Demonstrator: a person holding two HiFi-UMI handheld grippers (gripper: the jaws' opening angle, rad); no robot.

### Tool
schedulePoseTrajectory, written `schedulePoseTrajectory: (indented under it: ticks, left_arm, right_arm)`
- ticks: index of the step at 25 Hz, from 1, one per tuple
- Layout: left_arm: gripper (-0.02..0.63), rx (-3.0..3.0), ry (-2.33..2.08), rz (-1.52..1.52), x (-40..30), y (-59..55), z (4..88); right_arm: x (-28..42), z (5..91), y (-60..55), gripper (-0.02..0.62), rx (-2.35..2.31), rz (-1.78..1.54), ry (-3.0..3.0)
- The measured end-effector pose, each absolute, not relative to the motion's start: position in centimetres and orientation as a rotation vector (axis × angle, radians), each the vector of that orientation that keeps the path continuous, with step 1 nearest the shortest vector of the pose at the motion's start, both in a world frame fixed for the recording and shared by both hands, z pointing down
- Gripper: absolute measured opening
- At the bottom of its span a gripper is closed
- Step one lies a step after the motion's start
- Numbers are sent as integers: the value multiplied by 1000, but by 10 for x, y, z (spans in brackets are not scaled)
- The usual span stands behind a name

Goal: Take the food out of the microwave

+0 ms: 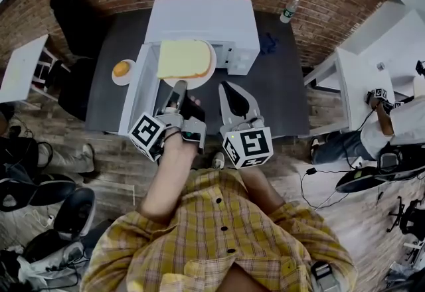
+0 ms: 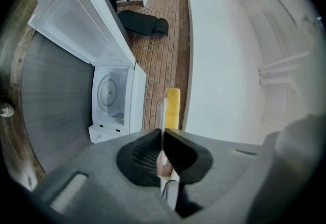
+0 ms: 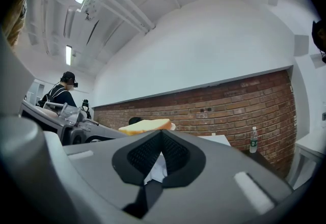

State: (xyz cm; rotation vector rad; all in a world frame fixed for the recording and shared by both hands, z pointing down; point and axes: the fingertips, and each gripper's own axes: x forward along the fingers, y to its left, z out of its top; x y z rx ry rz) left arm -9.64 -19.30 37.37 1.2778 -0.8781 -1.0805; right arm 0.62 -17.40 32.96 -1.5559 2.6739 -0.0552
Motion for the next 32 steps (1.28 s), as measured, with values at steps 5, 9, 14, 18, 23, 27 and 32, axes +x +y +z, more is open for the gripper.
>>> schedulePoseTrajectory:
  ticks: [5,9,14,18,23,27,32]
  left_arm:
    - [11,1294,-862,-1090,-94,-189,363]
    - [11,1297,-862,-1083,-96,-186,364]
    - [11,1303,-871,-1078,-98,-184,363]
    - [11,1310,-866,-1082,-99,-184,359]
    - [11,1297,-872,-1088,-102,-185,363]
    - [11,1296,-864,-1087,-104,-187,365]
    - [11,1298,-859,-1082,-104,-190,364]
  right_arm:
    - [7,331,-176,3,-1568,-58,2664]
    - [3,330,-175,3,-1564,-55,2664]
    - [0,330,-176,3,-1553,-59,2674]
    - [-1,330,-177,3,-1555,-59,2678]
    - [0,332,-179,3,-1571,-63,2680]
    - [-2,335,-181,3,-1584,-62,2684]
    - [-3,335,-184,3,-1590,-59,2687]
